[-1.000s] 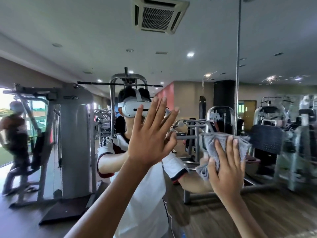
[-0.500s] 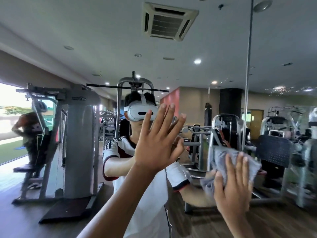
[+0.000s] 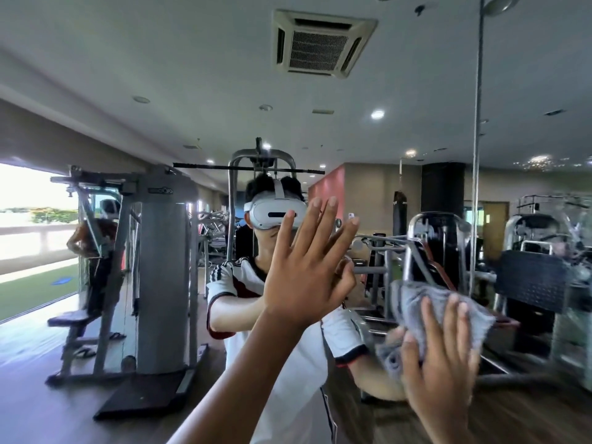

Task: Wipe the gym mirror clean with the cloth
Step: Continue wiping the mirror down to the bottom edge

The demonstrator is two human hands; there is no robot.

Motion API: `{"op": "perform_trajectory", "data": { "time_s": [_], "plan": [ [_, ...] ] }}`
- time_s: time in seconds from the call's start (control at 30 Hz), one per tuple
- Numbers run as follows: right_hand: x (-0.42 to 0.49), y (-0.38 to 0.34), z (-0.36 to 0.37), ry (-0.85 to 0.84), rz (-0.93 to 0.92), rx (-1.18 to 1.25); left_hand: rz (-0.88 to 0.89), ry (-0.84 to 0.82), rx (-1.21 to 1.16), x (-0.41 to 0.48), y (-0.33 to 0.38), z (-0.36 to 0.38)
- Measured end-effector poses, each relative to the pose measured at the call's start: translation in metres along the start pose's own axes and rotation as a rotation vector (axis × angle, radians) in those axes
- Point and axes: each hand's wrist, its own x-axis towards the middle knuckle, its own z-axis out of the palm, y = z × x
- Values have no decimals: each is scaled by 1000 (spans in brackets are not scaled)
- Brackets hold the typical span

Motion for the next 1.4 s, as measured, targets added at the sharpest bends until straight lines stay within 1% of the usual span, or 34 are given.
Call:
{"op": "perform_trajectory", "data": {
  "time_s": [0.1,0.13,0.17,0.23,0.33,0.37,0.4,0.43,0.47,0.57,0.6,0.63,0.7,0.8,0.83,0.87,0.9,0.93,1.0,1.03,1.07,1.1,1.17,1.23,1.3,1.33,1.37,1.4],
  "plan": [
    [58,-5,0,53,275,49,-4,-1,0,2,0,-1],
    [76,-13,0,73,303,51,-4,1,-5,2,0,-1],
    [87,-21,1,83,288,39,-3,3,-8,1,-1,-2],
    [83,-31,5,71,153,8,2,8,-15,1,-2,-1],
    [35,-23,6,8,-180,-40,8,10,-17,0,-3,0],
    [21,-12,4,-10,-256,-67,8,6,-15,0,-2,0],
    [14,0,2,-19,-281,-90,7,1,-14,0,-2,1],
    [14,10,-1,-18,-253,-101,5,-2,-15,0,-2,1],
    [21,18,-3,-1,-180,-100,2,1,-14,0,-1,1],
    [67,14,-3,62,115,-50,5,12,-4,1,-1,0],
    [81,5,-2,84,167,-38,6,14,-9,1,-1,0],
    [88,-3,-1,96,178,-33,6,19,-16,1,-1,0],
    [81,-16,1,79,75,-39,10,32,-21,1,-2,0],
    [32,-4,1,0,-251,-79,19,41,-24,1,-2,0],
    [20,7,-2,-12,-305,-104,18,36,-22,1,-2,0],
    [17,18,-4,-9,-294,-117,15,32,-17,1,-1,0],
    [24,25,-5,7,-224,-113,11,33,-10,1,0,0],
    [37,27,-5,31,-116,-97,9,37,-3,1,0,0],
    [79,12,-4,78,94,-59,17,46,5,2,0,0],
    [102,0,-4,87,155,-38,18,46,1,2,0,0],
    [118,-13,-4,91,175,-19,17,46,-4,1,1,0],
    [130,-26,-2,93,149,-3,15,47,-3,1,-1,-1],
    [124,-42,1,89,13,-20,15,42,-8,2,0,0],
    [92,-45,4,55,-154,-49,23,41,-7,2,-2,-1],
    [62,-30,2,30,-276,-79,24,43,-5,3,-2,-1],
    [58,-20,0,32,-297,-90,19,40,-5,2,-2,-1],
    [64,-11,-3,36,-278,-93,13,38,-4,1,-1,0],
    [76,-6,-3,44,-215,-87,10,35,0,1,0,0]
  ]
}}
